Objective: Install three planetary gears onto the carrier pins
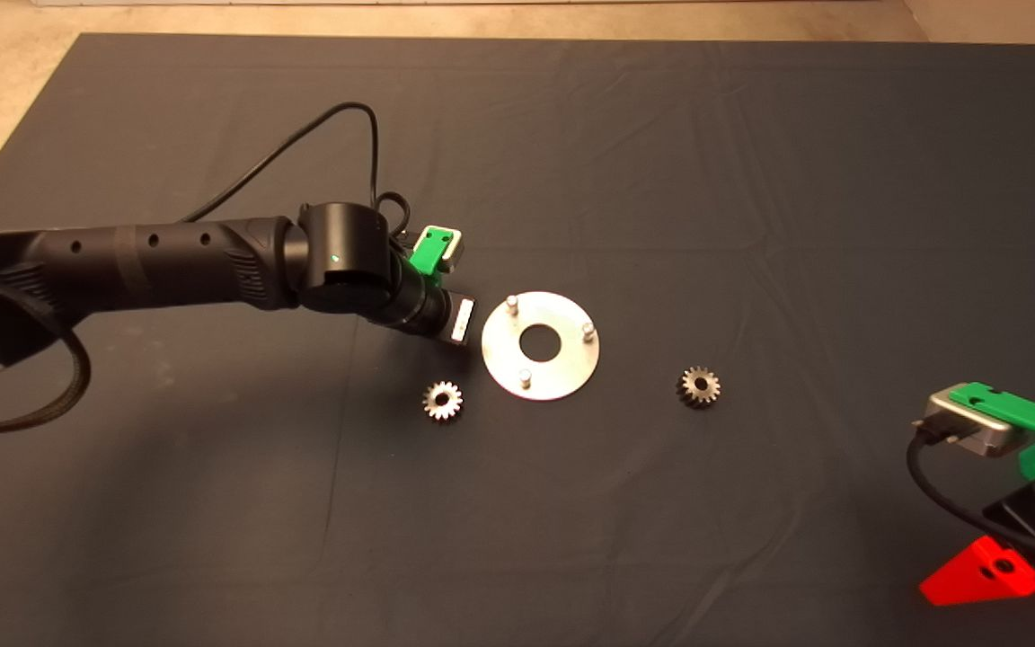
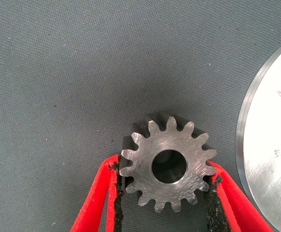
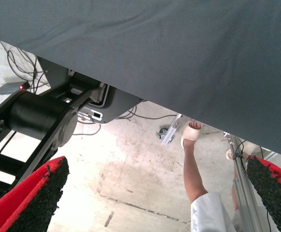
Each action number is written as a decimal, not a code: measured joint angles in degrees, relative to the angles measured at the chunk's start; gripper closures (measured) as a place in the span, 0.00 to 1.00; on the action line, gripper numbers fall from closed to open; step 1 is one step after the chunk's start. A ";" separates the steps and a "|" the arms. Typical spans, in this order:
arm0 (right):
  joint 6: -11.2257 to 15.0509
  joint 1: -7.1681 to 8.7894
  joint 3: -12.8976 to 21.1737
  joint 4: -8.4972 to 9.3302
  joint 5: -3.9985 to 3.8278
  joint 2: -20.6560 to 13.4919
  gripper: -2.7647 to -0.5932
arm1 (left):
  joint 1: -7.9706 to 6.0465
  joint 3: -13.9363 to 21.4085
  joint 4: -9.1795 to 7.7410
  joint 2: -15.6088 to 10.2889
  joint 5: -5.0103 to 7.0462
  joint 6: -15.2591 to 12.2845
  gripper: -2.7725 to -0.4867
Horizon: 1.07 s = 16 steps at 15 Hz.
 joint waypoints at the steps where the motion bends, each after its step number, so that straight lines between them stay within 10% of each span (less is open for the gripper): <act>1: -0.02 0.02 0.00 0.00 0.00 0.00 0.01 | 0.00 0.00 0.00 0.00 -0.02 0.05 0.83; 9: 0.00 -0.01 0.00 0.00 -0.02 0.00 0.01 | -0.19 0.02 -0.20 0.00 0.15 0.05 0.84; 16: 0.00 -0.01 0.00 0.00 0.00 0.01 0.01 | -3.85 0.37 -0.12 0.00 1.05 0.02 0.84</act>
